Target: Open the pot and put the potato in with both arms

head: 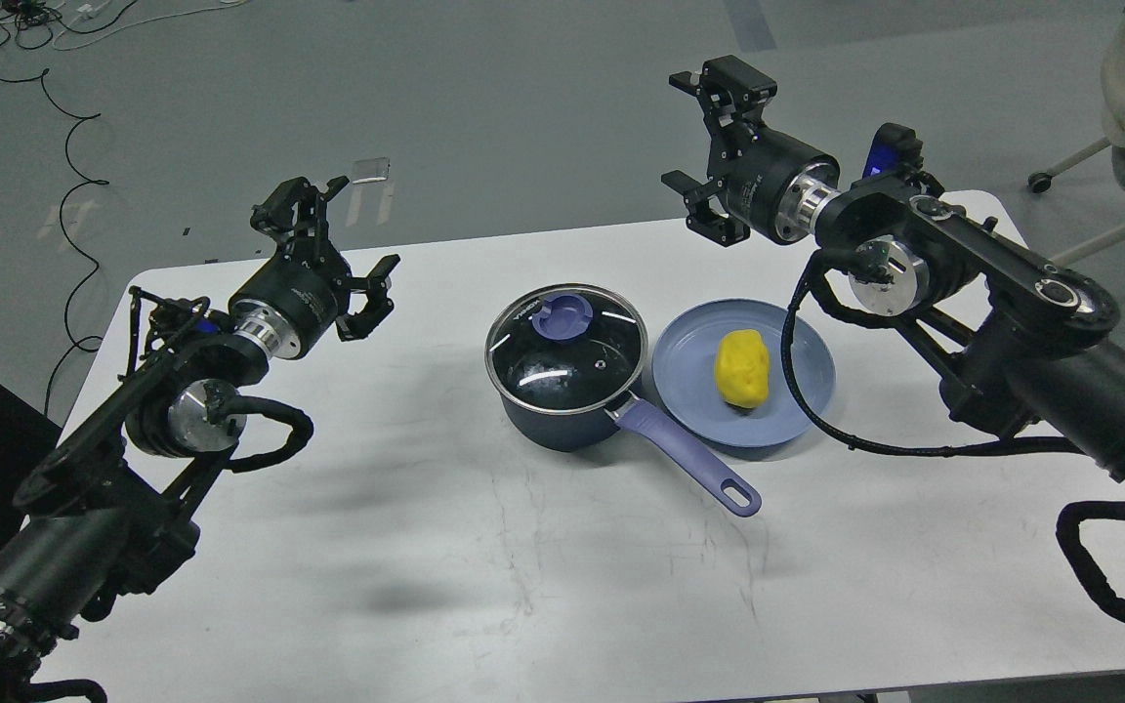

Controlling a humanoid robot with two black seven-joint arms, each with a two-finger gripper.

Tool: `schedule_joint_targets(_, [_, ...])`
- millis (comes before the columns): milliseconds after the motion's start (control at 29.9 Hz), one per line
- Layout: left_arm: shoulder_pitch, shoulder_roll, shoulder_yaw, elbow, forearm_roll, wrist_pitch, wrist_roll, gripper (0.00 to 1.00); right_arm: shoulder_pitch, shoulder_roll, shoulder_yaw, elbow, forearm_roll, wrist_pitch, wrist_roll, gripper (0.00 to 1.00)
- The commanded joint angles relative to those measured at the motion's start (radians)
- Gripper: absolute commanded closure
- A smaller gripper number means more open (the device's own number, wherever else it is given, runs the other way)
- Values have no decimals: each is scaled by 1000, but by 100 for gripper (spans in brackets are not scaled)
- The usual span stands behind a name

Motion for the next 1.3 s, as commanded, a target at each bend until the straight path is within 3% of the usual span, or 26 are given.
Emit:
schedule_joint_targets(0, [-6,-19,2,0,23,4,2,2,-1,-4,-2,0,-2,-3,0,0])
schedule_joint_targets(1269, [-16,-17,-1,2,37,33,7,2,-12,-17,-6,31,1,2,0,0])
